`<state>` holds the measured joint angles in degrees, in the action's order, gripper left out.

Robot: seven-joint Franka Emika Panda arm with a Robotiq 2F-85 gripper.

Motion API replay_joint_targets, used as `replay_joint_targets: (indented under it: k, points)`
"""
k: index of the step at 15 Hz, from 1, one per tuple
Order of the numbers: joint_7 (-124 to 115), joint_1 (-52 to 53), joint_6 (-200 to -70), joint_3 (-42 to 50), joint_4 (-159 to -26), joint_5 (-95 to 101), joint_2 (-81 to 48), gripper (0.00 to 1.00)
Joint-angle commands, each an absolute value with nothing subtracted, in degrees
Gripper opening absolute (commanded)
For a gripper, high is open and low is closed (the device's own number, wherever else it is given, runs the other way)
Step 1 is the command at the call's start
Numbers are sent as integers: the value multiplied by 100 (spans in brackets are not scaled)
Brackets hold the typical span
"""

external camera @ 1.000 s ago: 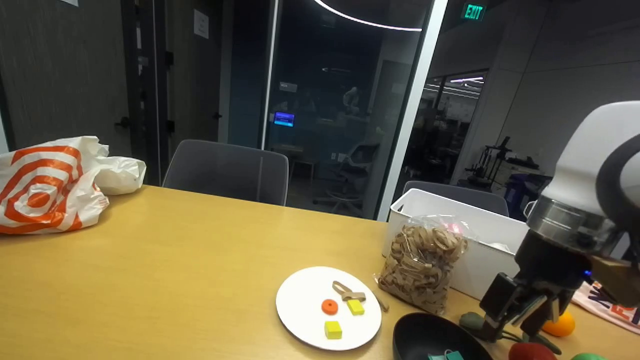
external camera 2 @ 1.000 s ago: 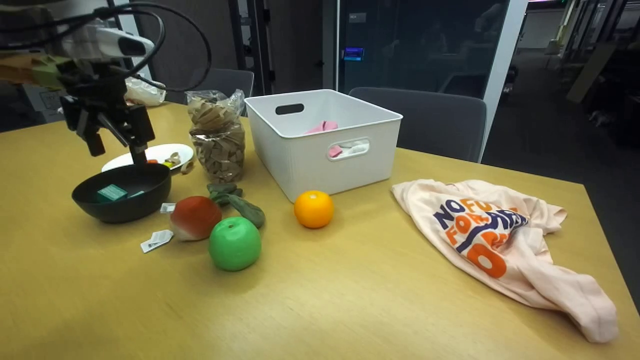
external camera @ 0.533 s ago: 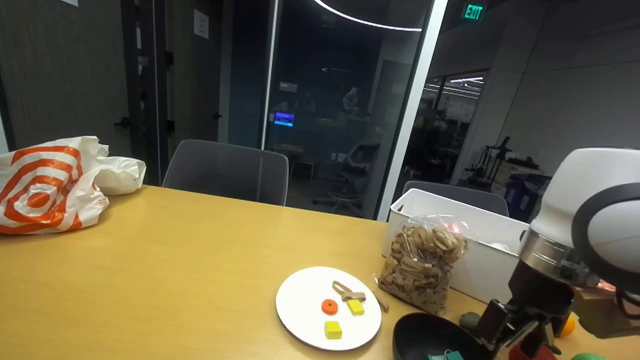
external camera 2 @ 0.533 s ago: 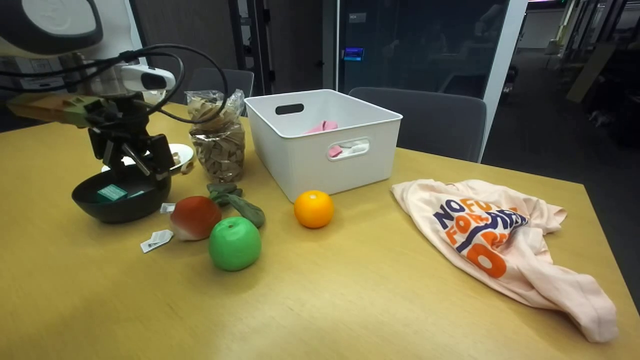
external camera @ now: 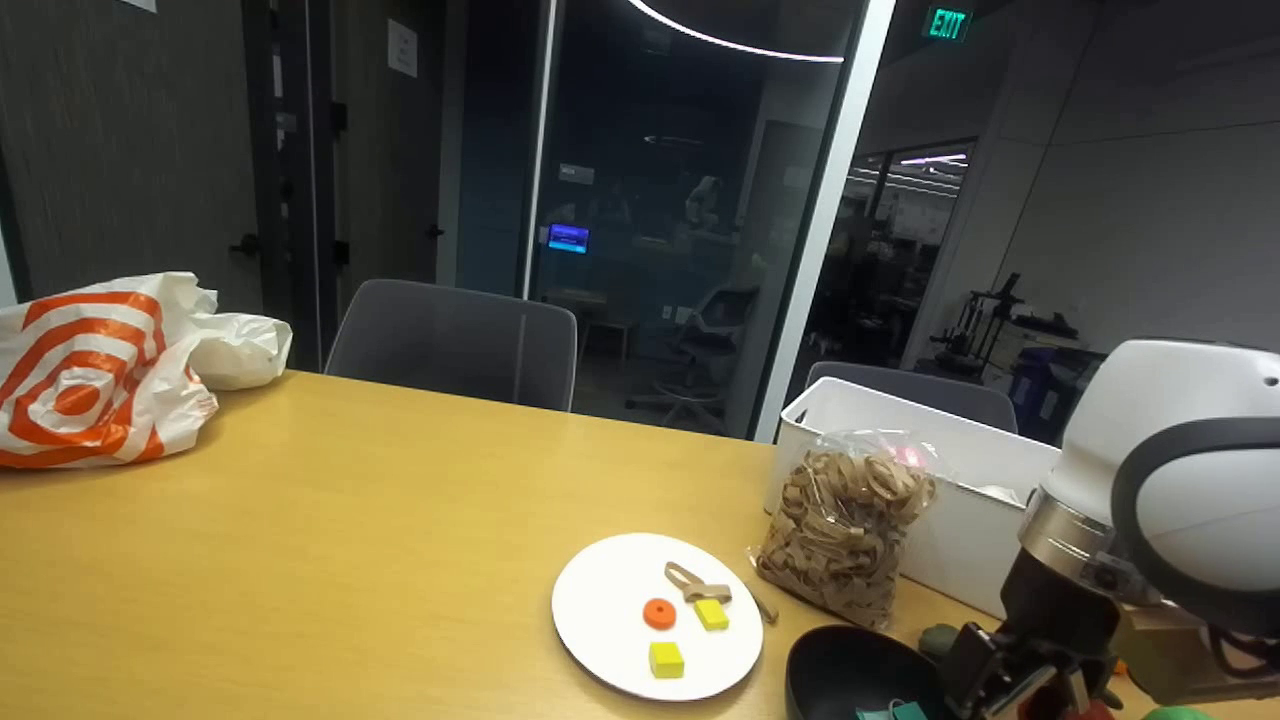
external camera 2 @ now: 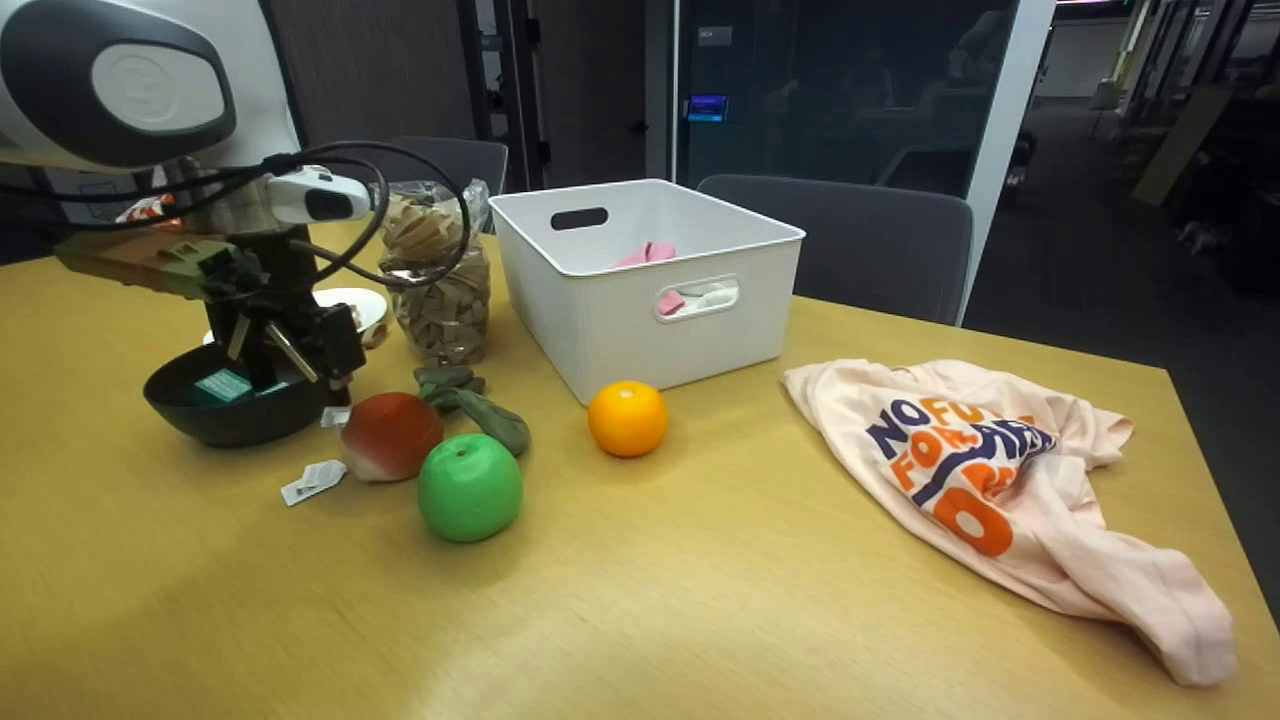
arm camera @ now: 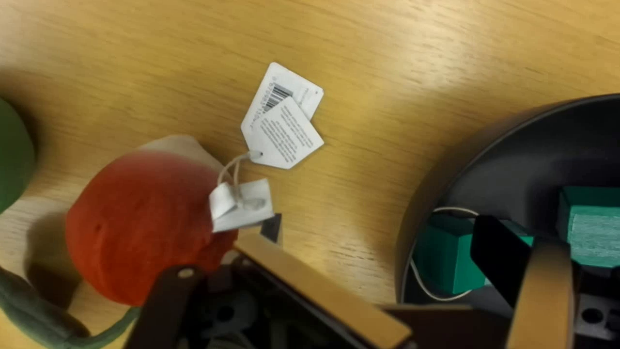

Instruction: Put the blocks on the plate, then put the toy fruits and vegetable in the bowl

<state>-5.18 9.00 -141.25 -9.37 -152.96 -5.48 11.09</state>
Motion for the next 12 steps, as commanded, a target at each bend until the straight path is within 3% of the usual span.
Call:
replay_joint_targets:
  k: [1, 5, 6, 8, 12]
  points:
    - [-597, 838, -14436, -898, -15332, -476, 935, 100]
    - [-619, 791, -14543, -878, -15337, -442, 784, 99]
    - [-564, 803, -14521, -865, -15327, -496, 773, 75]
    - [-548, 809, -14510, -856, -15322, -534, 751, 71]
    - [-541, 812, -14490, -853, -15314, -543, 760, 38]
